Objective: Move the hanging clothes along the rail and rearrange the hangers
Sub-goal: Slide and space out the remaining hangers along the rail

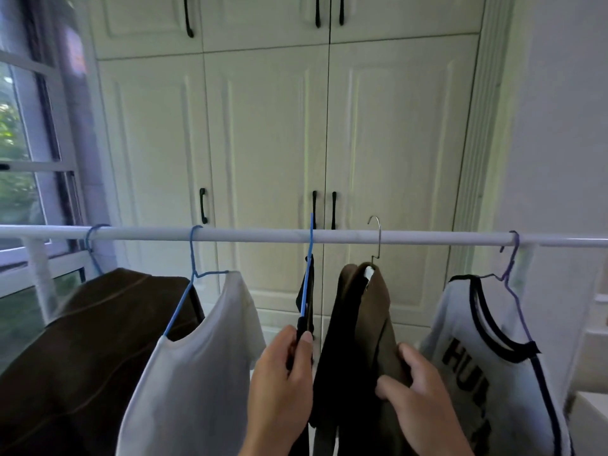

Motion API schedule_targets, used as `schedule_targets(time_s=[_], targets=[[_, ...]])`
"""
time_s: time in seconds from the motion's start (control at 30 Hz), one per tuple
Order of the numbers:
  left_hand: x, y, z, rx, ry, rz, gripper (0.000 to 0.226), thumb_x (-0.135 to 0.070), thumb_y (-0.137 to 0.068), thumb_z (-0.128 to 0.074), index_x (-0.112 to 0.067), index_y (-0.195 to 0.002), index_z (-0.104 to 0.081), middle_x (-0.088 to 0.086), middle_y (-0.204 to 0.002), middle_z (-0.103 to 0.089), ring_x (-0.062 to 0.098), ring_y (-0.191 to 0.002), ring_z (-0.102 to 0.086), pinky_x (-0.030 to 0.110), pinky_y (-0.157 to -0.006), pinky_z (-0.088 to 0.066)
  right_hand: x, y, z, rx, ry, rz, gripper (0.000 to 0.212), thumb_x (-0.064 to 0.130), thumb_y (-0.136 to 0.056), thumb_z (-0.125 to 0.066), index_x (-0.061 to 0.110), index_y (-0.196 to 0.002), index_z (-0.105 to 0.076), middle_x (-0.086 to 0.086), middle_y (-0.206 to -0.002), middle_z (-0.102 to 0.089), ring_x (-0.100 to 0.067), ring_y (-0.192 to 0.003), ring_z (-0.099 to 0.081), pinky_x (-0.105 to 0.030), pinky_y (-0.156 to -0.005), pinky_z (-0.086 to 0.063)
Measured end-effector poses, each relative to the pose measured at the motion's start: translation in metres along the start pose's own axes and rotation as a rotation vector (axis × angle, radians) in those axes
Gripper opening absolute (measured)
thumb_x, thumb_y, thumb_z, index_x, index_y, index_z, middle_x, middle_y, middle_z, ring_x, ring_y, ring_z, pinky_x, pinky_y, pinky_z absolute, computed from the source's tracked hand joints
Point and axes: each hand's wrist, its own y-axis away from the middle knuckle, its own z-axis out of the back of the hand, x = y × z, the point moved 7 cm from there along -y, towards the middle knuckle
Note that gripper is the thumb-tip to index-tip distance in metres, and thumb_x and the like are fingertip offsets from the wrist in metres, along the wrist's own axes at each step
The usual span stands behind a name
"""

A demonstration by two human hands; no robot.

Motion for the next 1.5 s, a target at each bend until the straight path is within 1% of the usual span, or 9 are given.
schedule_targets(time_s=[0.23, 0.4, 0.5, 0.7, 0.87, 1.17, 1.3, 1.4, 1.5], targets=[[0.012, -0.007, 0.029, -0.014, -0.03, 0.021, 0.046, -0.032, -0.101, -0.055, -0.024, -0.062, -0.033, -0.009, -0.05, -0.036, 0.008, -0.05, -0.032, 0.032, -0.057, -0.033, -0.002, -0.005, -0.028, -0.047, 0.043, 0.018, 0.023, -0.011, -0.071, -0.063, -0.002, -0.077, -0.043, -0.004, -0.058, -0.039, -0.015, -0.054, -0.041, -0.031, -0.058, -0.028], [0.03, -0.004, 0.04, 0.002, -0.04, 0.059, 0.043, -0.033, -0.101, -0.055, -0.026, -0.063, -0.036, -0.008, -0.052, -0.039, 0.01, -0.052, -0.035, 0.032, -0.058, -0.033, -0.007, 0.0, -0.042, -0.102, 0.07, 0.012, 0.022, -0.012, -0.071, -0.062, -0.004, -0.077, -0.043, -0.005, -0.058, -0.039, -0.015, -0.051, -0.038, -0.029, -0.053, -0.028], [0.036, -0.002, 0.046, -0.005, -0.033, 0.062, 0.04, -0.032, -0.101, -0.055, -0.019, -0.069, -0.036, -0.006, -0.054, -0.037, 0.01, -0.054, -0.034, 0.032, -0.058, -0.033, -0.008, 0.001, -0.047, -0.123, 0.099, 0.015, 0.022, -0.01, -0.071, -0.063, -0.008, -0.08, -0.043, -0.008, -0.059, -0.038, -0.017, -0.052, -0.036, -0.026, -0.047, -0.026], [0.039, 0.002, 0.048, -0.01, -0.049, 0.056, 0.043, -0.034, -0.101, -0.056, -0.015, -0.07, -0.033, -0.005, -0.055, -0.035, 0.011, -0.054, -0.031, 0.031, -0.057, -0.031, -0.014, 0.007, -0.051, -0.128, 0.119, -0.038, 0.023, -0.009, -0.072, -0.064, -0.008, -0.082, -0.042, -0.009, -0.061, -0.037, -0.019, -0.055, -0.036, -0.033, -0.059, -0.026], [0.035, 0.006, 0.05, 0.005, -0.061, 0.059, 0.043, -0.033, -0.1, -0.057, -0.017, -0.067, -0.034, -0.006, -0.053, -0.035, 0.009, -0.052, -0.031, 0.022, -0.052, -0.029, -0.018, 0.011, -0.05, -0.154, 0.124, -0.099, 0.022, -0.004, -0.073, -0.067, -0.004, -0.084, -0.048, -0.01, -0.062, -0.043, -0.021, -0.057, -0.043, -0.034, -0.061, -0.031], [0.038, 0.006, 0.053, 0.008, -0.098, 0.088, 0.041, -0.037, -0.097, -0.06, -0.014, -0.071, -0.039, -0.005, -0.054, -0.04, 0.009, -0.053, -0.034, 0.028, -0.056, -0.035, -0.019, 0.015, -0.039, -0.252, 0.162, -0.129, 0.03, -0.007, -0.074, -0.068, -0.005, -0.079, -0.039, -0.011, -0.064, -0.037, -0.022, -0.059, -0.039, -0.036, -0.06, -0.027], [0.032, 0.008, 0.054, 0.031, -0.178, 0.069, 0.037, -0.042, -0.097, -0.06, -0.019, -0.073, -0.042, -0.007, -0.054, -0.046, 0.01, -0.051, -0.039, 0.025, -0.055, -0.036, -0.021, 0.012, -0.035, -0.222, 0.186, -0.181, 0.027, 0.001, -0.077, -0.071, -0.005, -0.086, -0.046, -0.028, -0.073, -0.046, -0.027, -0.063, -0.048, -0.037, -0.062, -0.032], [0.014, 0.011, 0.069, 0.016, -0.296, 0.024, 0.033, -0.052, -0.095, -0.055, -0.027, -0.078, -0.042, -0.006, -0.057, -0.051, 0.009, -0.053, -0.047, 0.02, -0.052, -0.037, -0.015, 0.016, -0.034, -0.257, 0.28, -0.175, 0.026, 0.012, -0.079, -0.075, 0.008, -0.087, -0.051, -0.019, -0.081, -0.059, -0.031, -0.075, -0.06, -0.04, -0.067, -0.043], [-0.009, 0.005, 0.112, -0.152, -0.393, -0.134, 0.028, -0.052, -0.092, -0.054, -0.03, -0.079, -0.043, -0.006, -0.063, -0.052, 0.01, -0.058, -0.05, 0.02, -0.055, -0.036, 0.016, 0.03, -0.037, -0.444, 0.651, -0.031, 0.045, 0.024, -0.069, -0.082, 0.019, -0.1, -0.05, -0.007, -0.098, -0.056, -0.031, -0.09, -0.059, -0.039, -0.071, -0.046]])
